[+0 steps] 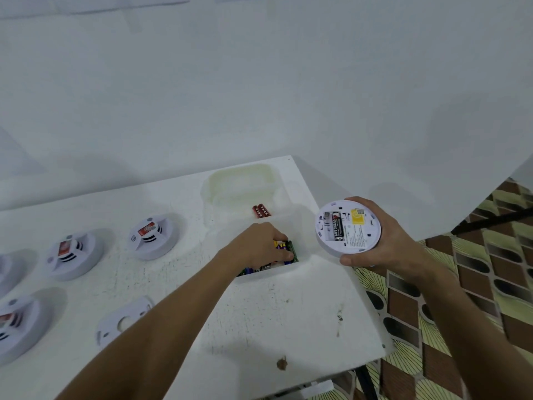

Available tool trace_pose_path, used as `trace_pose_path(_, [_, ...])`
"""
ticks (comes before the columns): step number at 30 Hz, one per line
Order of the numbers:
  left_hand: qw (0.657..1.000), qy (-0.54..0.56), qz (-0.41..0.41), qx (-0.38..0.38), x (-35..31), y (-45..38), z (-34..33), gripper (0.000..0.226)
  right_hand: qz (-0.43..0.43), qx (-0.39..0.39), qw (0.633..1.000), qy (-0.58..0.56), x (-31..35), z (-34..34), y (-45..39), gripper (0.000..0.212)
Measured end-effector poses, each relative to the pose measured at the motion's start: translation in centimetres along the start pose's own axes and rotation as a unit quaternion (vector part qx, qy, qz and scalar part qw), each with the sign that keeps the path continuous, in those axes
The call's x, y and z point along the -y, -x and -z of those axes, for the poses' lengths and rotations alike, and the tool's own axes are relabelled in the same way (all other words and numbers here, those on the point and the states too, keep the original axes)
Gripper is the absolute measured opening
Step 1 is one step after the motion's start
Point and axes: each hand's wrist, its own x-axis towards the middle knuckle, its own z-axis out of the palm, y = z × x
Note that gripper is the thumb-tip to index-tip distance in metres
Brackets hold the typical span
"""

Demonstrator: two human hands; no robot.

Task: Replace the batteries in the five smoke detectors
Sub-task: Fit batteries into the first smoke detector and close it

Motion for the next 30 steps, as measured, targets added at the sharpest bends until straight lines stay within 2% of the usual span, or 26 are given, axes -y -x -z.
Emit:
trace_pose_path(4, [0.999,0.05,-0.006,-0.016,-0.2,0.0,-0.3,0.042,0.001,0.003,1.0,-0.011,-0.1,-0.3,-0.1,0.097])
trace_pose_path(8, [0.998,0.055,0.003,-0.039,-0.5,-0.3,-0.9,0.035,0.001,0.016,1.0,-0.011,-0.2,-0.7,-0.3,0.098])
trace_pose_path(13, [0.994,0.099,0.008,-0.041,-0.5,-0.3,-0.5,0.041,0.006,0.02,1.0,-0.003,0.0,-0.9,-0.5,0.099])
trace_pose_path(19, [0.981,0.171,0.015,-0.088,-0.6,0.8,0.2,0.021,0.004,0.025,1.0,-0.006,0.0,-1.1,-0.7,0.1])
trace_pose_path(22, [0.96,0.247,0.022,-0.133,-0.8,2.4,1.3,0.015,0.006,0.03,0.999,-0.019,0.4,-1.5,-0.8,0.098])
trace_pose_path(26, [0.891,0.311,-0.031,-0.328,-1.7,5.6,3.3,0.017,0.017,0.046,0.998,-0.04,1.0,-2.9,-1.6,0.097])
trace_pose_path(28, [0.87,0.339,-0.073,-0.351,-2.3,7.3,3.8,0.025,0.026,0.059,0.997,-0.043,1.4,-3.9,-2.1,0.093])
trace_pose_path(30, [0.872,0.335,-0.093,-0.344,-2.6,8.6,3.6,0.024,0.033,0.076,0.995,-0.049,1.9,-5.0,-2.8,0.091])
